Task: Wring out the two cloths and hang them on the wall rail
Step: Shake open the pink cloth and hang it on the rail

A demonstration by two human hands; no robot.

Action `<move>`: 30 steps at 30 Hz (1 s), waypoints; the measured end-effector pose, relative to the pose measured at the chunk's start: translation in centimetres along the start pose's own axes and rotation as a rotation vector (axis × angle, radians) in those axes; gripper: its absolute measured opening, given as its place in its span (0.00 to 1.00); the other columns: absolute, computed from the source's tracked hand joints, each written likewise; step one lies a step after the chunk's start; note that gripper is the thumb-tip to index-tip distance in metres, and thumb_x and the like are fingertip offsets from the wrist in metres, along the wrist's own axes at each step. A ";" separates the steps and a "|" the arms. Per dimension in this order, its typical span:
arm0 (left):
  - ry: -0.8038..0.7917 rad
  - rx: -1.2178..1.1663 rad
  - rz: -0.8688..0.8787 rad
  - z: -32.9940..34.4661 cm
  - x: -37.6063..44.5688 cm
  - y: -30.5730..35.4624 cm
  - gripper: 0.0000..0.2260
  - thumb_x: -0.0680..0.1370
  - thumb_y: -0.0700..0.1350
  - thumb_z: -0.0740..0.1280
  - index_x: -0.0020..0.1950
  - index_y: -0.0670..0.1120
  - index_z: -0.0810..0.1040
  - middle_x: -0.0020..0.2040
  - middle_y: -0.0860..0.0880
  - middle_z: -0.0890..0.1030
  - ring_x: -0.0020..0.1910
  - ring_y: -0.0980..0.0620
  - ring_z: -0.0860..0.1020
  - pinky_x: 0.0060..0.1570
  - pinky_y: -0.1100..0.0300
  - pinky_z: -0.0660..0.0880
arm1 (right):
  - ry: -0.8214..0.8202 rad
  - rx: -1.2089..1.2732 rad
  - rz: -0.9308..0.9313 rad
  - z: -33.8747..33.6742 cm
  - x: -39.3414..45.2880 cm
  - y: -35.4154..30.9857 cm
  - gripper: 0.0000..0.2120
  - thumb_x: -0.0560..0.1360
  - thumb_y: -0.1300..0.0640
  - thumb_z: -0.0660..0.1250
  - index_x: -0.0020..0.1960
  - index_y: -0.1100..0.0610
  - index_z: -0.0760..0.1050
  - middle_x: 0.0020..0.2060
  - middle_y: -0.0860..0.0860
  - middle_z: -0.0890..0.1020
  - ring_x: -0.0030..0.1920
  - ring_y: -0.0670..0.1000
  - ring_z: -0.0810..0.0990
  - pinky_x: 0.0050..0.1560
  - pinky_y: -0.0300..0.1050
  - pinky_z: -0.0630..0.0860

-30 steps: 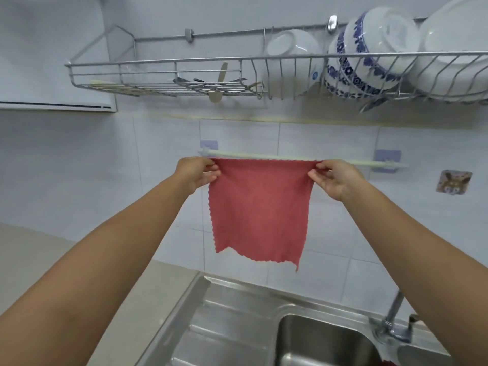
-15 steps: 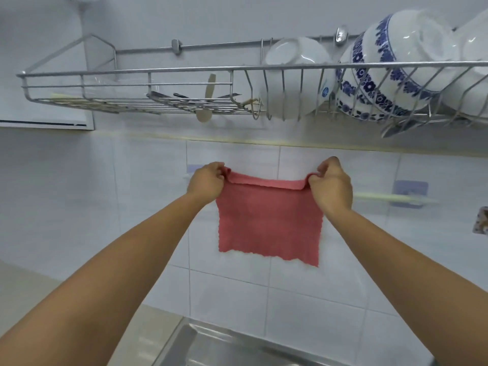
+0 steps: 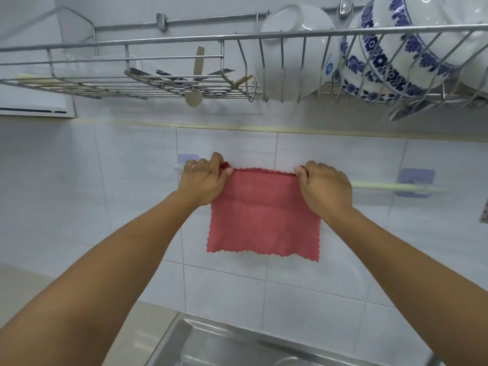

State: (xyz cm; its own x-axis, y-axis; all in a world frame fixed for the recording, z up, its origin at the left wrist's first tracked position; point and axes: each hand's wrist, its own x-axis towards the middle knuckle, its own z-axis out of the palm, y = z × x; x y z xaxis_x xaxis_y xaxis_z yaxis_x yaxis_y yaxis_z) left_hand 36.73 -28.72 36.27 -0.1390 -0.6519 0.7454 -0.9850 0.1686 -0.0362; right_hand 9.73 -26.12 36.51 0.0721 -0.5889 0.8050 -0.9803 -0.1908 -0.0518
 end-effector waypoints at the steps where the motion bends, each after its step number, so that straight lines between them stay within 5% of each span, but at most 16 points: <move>1: -0.035 0.014 0.007 -0.2 0.0 0.2 0.22 0.80 0.59 0.47 0.60 0.45 0.70 0.49 0.45 0.79 0.44 0.43 0.79 0.52 0.47 0.71 | -0.037 -0.059 -0.003 -0.1 -0.1 0.1 0.24 0.82 0.45 0.46 0.49 0.58 0.76 0.37 0.54 0.79 0.39 0.57 0.77 0.50 0.52 0.68; 3: -0.119 0.086 0.025 -0.7 0.1 0.7 0.23 0.81 0.58 0.44 0.62 0.46 0.70 0.50 0.46 0.74 0.47 0.43 0.78 0.56 0.45 0.69 | -0.135 -0.165 -0.008 -0.5 -0.1 0.4 0.27 0.82 0.44 0.42 0.45 0.56 0.76 0.34 0.51 0.76 0.39 0.56 0.74 0.53 0.54 0.65; 6: -0.248 0.015 -0.088 -1.1 0.7 1.1 0.22 0.80 0.61 0.43 0.50 0.48 0.70 0.45 0.48 0.76 0.53 0.45 0.75 0.61 0.44 0.61 | -0.276 -0.214 0.026 -1.2 0.3 0.8 0.32 0.81 0.41 0.37 0.40 0.53 0.76 0.33 0.50 0.74 0.47 0.54 0.71 0.55 0.55 0.62; 10: -0.297 0.064 -0.108 -0.4 1.0 1.3 0.27 0.80 0.63 0.42 0.52 0.51 0.77 0.54 0.47 0.79 0.59 0.46 0.71 0.62 0.44 0.59 | -0.386 -0.195 0.091 -1.5 1.4 0.8 0.34 0.80 0.40 0.37 0.37 0.52 0.77 0.33 0.52 0.77 0.46 0.53 0.72 0.57 0.54 0.60; 14: -0.032 0.024 -0.190 -0.1 0.5 1.7 0.22 0.79 0.63 0.54 0.54 0.49 0.79 0.57 0.46 0.75 0.61 0.45 0.69 0.62 0.46 0.61 | -0.114 -0.240 0.038 -0.9 0.3 0.7 0.26 0.80 0.40 0.49 0.45 0.55 0.78 0.43 0.53 0.79 0.49 0.55 0.75 0.53 0.54 0.63; 17: 0.127 0.028 -0.121 0.0 -0.5 3.2 0.14 0.79 0.54 0.60 0.54 0.45 0.77 0.53 0.44 0.79 0.54 0.43 0.75 0.54 0.48 0.67 | -0.167 -0.229 0.047 -1.0 0.0 0.8 0.27 0.80 0.39 0.46 0.49 0.55 0.78 0.45 0.53 0.80 0.52 0.56 0.74 0.53 0.54 0.63; 21: 0.137 -0.019 -0.104 0.7 -2.3 4.5 0.13 0.79 0.51 0.59 0.55 0.44 0.77 0.52 0.45 0.80 0.52 0.45 0.77 0.55 0.49 0.70 | -0.286 -0.219 0.097 -1.4 0.5 1.3 0.31 0.80 0.39 0.40 0.44 0.54 0.77 0.34 0.51 0.76 0.46 0.55 0.72 0.54 0.55 0.61; 25: 0.010 -0.059 -0.077 0.9 -2.2 3.8 0.18 0.81 0.55 0.54 0.64 0.47 0.73 0.63 0.47 0.77 0.66 0.47 0.72 0.71 0.43 0.59 | 0.012 -0.234 0.015 -0.8 -0.5 1.1 0.16 0.79 0.47 0.59 0.50 0.58 0.77 0.46 0.55 0.80 0.49 0.58 0.76 0.54 0.54 0.65; 30: 0.056 -0.059 -0.055 1.1 -3.5 3.9 0.22 0.81 0.56 0.53 0.69 0.47 0.68 0.71 0.46 0.70 0.72 0.47 0.65 0.74 0.43 0.53 | -0.047 -0.119 -0.032 -0.8 -1.6 0.1 0.16 0.80 0.48 0.56 0.54 0.57 0.78 0.50 0.52 0.82 0.54 0.54 0.78 0.65 0.55 0.60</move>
State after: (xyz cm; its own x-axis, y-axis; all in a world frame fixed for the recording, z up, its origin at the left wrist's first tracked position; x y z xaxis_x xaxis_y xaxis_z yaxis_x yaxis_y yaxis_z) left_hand 33.24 -26.61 32.82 -0.0774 -0.6191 0.7815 -0.9830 0.1784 0.0439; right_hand 9.34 -24.56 35.67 0.1097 -0.6206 0.7764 -0.9920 -0.1175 0.0463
